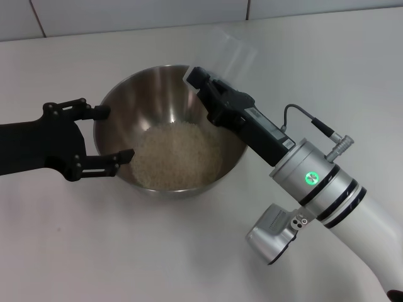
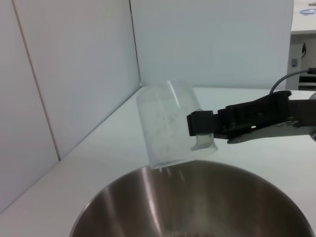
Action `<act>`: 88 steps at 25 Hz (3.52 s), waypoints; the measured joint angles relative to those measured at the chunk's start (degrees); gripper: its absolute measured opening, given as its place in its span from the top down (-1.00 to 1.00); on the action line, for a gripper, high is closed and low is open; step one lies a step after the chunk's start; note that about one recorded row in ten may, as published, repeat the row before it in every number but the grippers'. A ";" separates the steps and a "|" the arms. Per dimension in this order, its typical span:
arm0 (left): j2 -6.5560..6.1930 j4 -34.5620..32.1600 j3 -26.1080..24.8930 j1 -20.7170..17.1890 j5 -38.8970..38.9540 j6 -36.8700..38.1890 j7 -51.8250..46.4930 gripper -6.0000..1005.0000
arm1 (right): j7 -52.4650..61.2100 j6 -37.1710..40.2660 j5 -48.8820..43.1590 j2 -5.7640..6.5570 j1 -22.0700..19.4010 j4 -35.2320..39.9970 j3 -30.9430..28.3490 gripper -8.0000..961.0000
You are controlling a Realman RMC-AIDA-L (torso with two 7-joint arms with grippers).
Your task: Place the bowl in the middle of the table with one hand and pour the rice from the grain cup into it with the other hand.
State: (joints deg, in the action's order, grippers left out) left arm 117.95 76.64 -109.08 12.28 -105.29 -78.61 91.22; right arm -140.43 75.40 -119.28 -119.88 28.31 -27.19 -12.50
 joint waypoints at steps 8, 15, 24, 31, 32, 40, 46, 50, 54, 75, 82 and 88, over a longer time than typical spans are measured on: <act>0.23 0.00 0.00 0.57 -1.41 -0.01 -0.60 -0.69 | 30.40 0.29 1.08 0.12 -5.17 -12.27 -8.00 0.97; 0.26 0.02 0.00 0.54 -1.45 0.06 -0.61 -0.69 | 69.73 0.30 4.50 0.50 -8.15 -14.46 -11.85 0.95; 0.36 -0.13 0.00 0.49 -1.33 0.37 -0.30 -0.69 | 134.18 -1.84 4.20 0.38 -4.26 9.79 -20.45 0.86; 0.40 -0.48 0.01 0.55 -1.28 0.56 -0.19 -0.69 | 143.91 -14.63 2.26 0.73 1.21 16.96 -18.43 0.79; 0.41 -0.50 0.01 0.55 -1.28 0.56 -0.19 -0.69 | 143.98 -15.82 1.34 0.73 1.61 17.01 -18.04 0.79; 0.44 -0.71 0.01 0.55 -1.37 0.57 -0.08 -0.69 | 144.29 -21.85 -2.05 0.51 3.20 16.55 -17.67 0.71; 0.44 -1.10 0.01 0.69 -1.36 0.57 -0.07 -0.69 | 144.42 -23.10 -2.09 0.33 2.50 16.40 -17.60 0.65; 0.45 -1.29 0.01 0.83 -1.38 0.57 -0.08 -0.69 | 144.46 -22.89 -2.09 0.29 0.65 15.80 -17.62 0.62; 0.44 -1.32 0.01 0.84 -1.38 0.57 -0.07 -0.69 | 144.45 -22.34 -2.12 0.32 -1.80 14.31 -17.62 0.49; 0.35 -1.26 0.01 0.72 -1.34 0.50 -0.04 -0.69 | 181.18 27.80 -14.39 6.87 1.50 36.70 -16.21 -0.71; 0.35 -1.37 0.00 0.74 -1.38 0.55 0.00 -0.69 | 193.52 24.63 -16.45 2.21 11.25 61.72 9.95 -0.71; 0.35 -1.83 0.05 0.85 -1.40 0.57 0.01 -0.69 | 203.39 23.46 -13.50 0.59 11.08 71.13 24.19 -0.71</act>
State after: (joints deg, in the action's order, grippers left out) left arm 118.30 74.81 -109.03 13.12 -106.69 -78.04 91.24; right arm 62.96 98.86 -132.78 -119.29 39.39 43.94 11.69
